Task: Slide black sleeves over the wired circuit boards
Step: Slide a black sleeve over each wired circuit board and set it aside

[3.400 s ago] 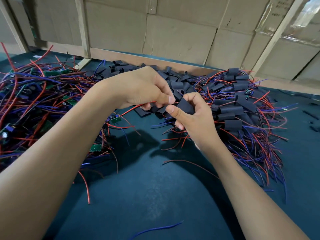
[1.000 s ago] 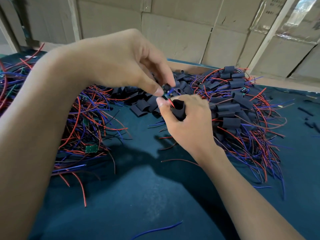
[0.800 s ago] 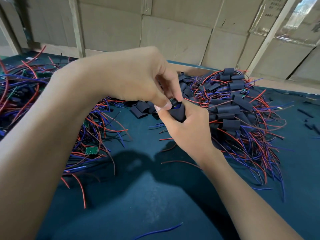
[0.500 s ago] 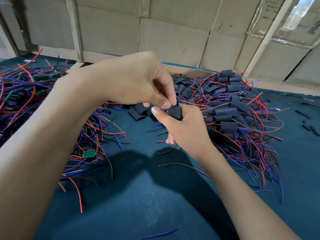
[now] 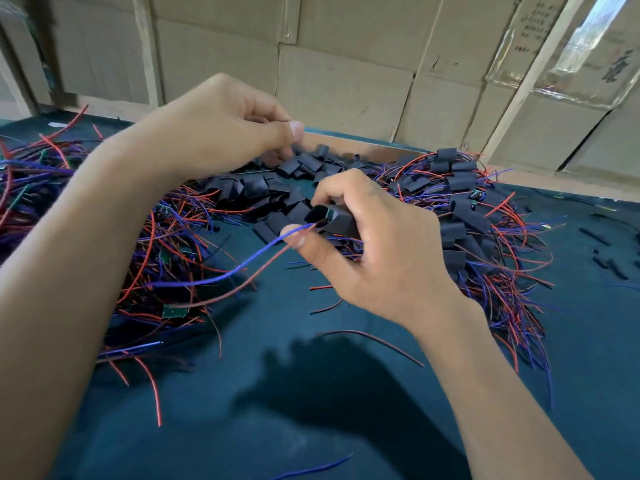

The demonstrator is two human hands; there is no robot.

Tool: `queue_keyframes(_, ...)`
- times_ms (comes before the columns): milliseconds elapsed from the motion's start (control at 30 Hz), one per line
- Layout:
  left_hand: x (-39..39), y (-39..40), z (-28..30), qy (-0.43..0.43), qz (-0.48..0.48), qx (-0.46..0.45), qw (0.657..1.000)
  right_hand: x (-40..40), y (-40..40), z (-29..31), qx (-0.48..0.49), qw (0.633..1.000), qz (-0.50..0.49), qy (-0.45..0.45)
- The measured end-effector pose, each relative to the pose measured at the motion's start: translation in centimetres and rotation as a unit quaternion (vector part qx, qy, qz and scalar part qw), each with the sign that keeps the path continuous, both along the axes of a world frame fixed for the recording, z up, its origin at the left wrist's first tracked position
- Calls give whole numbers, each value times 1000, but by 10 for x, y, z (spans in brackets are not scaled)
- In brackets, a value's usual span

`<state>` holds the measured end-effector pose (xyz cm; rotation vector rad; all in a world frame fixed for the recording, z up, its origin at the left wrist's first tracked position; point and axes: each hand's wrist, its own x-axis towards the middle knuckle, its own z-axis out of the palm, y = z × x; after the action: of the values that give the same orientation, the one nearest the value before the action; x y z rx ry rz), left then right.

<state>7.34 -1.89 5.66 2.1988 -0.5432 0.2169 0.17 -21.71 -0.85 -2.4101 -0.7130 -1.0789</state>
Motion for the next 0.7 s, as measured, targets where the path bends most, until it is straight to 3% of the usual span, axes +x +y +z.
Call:
queue_keyframes(100, 14, 14, -9, 107, -5, 166, 980, 2, -13, 5, -4, 999, -32, 16)
queue_keyframes(167, 18, 21, -17, 206, -1, 317, 926, 9, -35, 7, 0, 994, -89, 58)
queue_keyframes(233, 21, 23, -27, 249, 11, 457, 854, 20, -59, 6, 18, 979, -170, 111)
queue_keyframes(300, 23, 20, -36, 258, 9, 543, 799, 31, -77, 2, 41, 954, -256, 150)
queue_keyframes(333, 25, 20, -40, 263, 6, 549, 793, 36, -83, -1, 34, 941, -294, 161)
queue_keyframes(433, 29, 23, -43, 280, 8, 499, 820, 43, -92, -10, -30, 909, -372, 187)
queue_keyframes(567, 26, 23, -35, 268, -29, 431, 861, 44, -88, -19, -47, 884, -413, 213)
queue_keyframes(633, 24, 22, -28, 234, -38, 396, 887, 43, -83, -20, -41, 890, -408, 201)
queue_keyframes(700, 21, 20, -21, 185, -38, 361, 913, 42, -75, -20, -7, 910, -394, 131)
